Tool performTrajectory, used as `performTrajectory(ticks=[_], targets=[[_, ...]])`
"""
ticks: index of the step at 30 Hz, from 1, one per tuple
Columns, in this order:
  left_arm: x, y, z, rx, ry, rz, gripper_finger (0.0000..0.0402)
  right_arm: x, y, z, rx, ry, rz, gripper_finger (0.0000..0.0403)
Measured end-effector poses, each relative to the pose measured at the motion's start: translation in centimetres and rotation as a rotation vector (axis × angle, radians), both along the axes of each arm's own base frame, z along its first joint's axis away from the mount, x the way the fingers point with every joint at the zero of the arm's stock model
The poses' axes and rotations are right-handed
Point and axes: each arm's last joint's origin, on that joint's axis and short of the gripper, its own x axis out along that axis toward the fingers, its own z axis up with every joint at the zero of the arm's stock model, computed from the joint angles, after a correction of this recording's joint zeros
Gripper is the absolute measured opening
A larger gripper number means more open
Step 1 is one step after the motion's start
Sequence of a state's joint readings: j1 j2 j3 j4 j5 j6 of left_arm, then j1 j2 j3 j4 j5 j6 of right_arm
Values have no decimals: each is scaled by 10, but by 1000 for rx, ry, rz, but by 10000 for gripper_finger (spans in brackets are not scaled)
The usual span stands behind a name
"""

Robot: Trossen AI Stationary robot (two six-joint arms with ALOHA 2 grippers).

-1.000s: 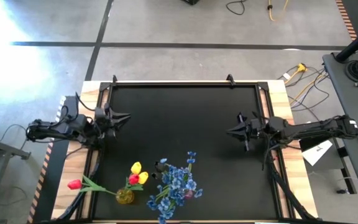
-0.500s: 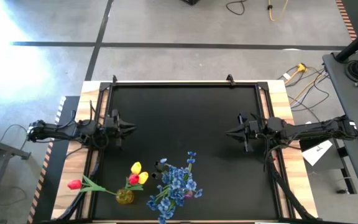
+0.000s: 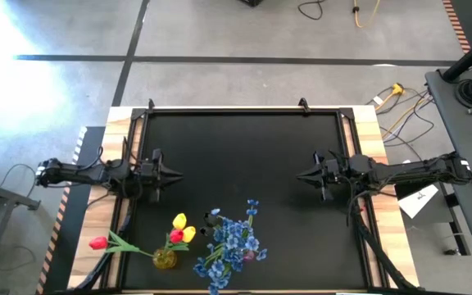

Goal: Sort flowers into vase by color
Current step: Return to Home Position

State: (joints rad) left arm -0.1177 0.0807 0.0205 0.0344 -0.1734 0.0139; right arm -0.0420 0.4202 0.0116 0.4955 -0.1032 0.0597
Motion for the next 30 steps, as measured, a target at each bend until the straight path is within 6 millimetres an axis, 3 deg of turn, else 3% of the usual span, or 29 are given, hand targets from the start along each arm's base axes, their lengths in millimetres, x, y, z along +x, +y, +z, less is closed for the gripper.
performTrajectory(ticks=[21, 30], targets=[[1, 0, 3, 1, 8, 0, 39, -1, 0, -1, -1, 13, 2, 13], [1, 0, 3, 1, 10, 0, 39, -19, 1, 13, -12, -122, 4, 13]])
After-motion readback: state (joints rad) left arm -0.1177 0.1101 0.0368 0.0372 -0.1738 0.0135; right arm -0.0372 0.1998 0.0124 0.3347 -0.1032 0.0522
